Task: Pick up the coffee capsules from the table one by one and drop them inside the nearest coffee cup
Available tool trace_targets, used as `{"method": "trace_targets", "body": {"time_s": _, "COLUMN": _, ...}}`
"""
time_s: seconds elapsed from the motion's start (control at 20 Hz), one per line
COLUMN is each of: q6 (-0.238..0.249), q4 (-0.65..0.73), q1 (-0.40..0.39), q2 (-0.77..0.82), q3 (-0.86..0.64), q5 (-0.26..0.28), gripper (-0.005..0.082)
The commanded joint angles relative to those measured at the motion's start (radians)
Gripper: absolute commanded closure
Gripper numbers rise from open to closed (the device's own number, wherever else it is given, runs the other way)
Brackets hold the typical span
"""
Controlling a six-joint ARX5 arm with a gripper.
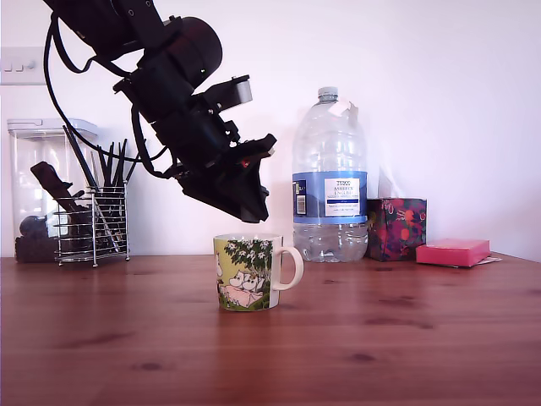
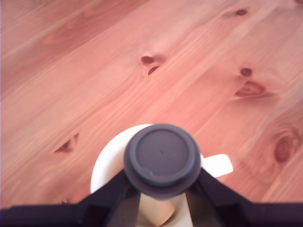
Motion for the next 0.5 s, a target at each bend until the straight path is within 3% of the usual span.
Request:
{"method": "trace_targets", "body": {"time_s": 0.0, "q6": -0.006, "q4": -0.019, "q1": 0.005, "q2": 0.012, "q3": 0.002, "q5": -0.009, "gripper": 0.0659}}
{"method": "trace_targets", "body": {"time_s": 0.3, "q6": -0.002, "q4": -0.034, "q1": 0.007, "q2": 0.012, "q3": 0.002, "q5": -0.012, "gripper": 0.0643}}
{"method": "trace_targets", "body": {"time_s": 0.35, "q6": -0.002, "q4": -0.034, "q1": 0.007, "q2": 0.012, "q3": 0.002, "q5": -0.017, "gripper": 0.0585}}
{"method": "trace_targets", "body": {"time_s": 0.45, "q6": -0.002, "q4": -0.029, "q1": 0.006, "q2": 0.012, "q3": 0.002, "q5": -0.020, "gripper": 0.0320}}
